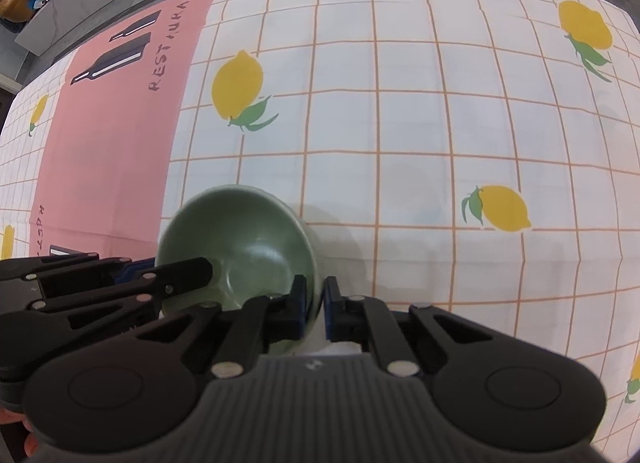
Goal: Organize plates and bowls
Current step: 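Close both grippers on the green bowl rim and lift it, then carry the green bowl over the nested steel bowls and lower it in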
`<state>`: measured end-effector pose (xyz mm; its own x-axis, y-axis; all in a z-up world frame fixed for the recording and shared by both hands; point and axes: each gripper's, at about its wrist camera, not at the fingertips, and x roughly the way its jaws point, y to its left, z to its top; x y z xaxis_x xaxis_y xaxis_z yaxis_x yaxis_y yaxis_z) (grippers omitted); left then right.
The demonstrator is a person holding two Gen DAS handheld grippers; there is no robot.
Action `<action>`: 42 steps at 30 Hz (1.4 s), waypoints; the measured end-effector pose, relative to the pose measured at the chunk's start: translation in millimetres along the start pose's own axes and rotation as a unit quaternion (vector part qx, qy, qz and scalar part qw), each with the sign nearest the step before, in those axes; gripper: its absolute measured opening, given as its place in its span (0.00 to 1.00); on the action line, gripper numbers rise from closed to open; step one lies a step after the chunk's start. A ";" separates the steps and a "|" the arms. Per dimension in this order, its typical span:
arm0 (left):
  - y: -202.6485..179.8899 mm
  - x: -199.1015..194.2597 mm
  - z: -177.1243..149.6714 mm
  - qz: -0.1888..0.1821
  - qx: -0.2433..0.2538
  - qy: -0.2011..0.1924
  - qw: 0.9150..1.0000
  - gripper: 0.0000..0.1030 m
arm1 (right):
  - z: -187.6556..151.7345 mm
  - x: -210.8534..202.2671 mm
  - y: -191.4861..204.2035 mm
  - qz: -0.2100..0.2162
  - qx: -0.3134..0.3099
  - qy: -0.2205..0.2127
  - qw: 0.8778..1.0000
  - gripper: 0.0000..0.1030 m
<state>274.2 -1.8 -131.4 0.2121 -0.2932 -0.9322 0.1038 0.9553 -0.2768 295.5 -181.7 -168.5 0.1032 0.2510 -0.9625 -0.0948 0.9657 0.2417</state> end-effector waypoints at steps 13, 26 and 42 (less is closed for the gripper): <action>-19.9 -63.9 -11.1 0.011 -0.014 -0.024 1.000 0.09 | -15.4 -52.0 13.6 0.014 -0.015 -0.031 0.999 0.05; -78.7 -126.0 -51.7 0.001 0.004 -0.050 0.999 0.10 | -71.3 -134.7 3.6 0.013 -0.027 -0.074 0.997 0.05; -162.9 -101.6 -103.8 -0.040 0.036 -0.012 0.998 0.10 | -153.9 -181.5 -68.6 -0.035 -0.019 -0.082 0.996 0.05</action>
<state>134.9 -123.7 -15.8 0.2237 -0.3709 -0.9013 0.1907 0.9236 -0.3327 131.0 -303.7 -29.4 0.2711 0.1941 -0.9428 -0.1188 0.9787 0.1673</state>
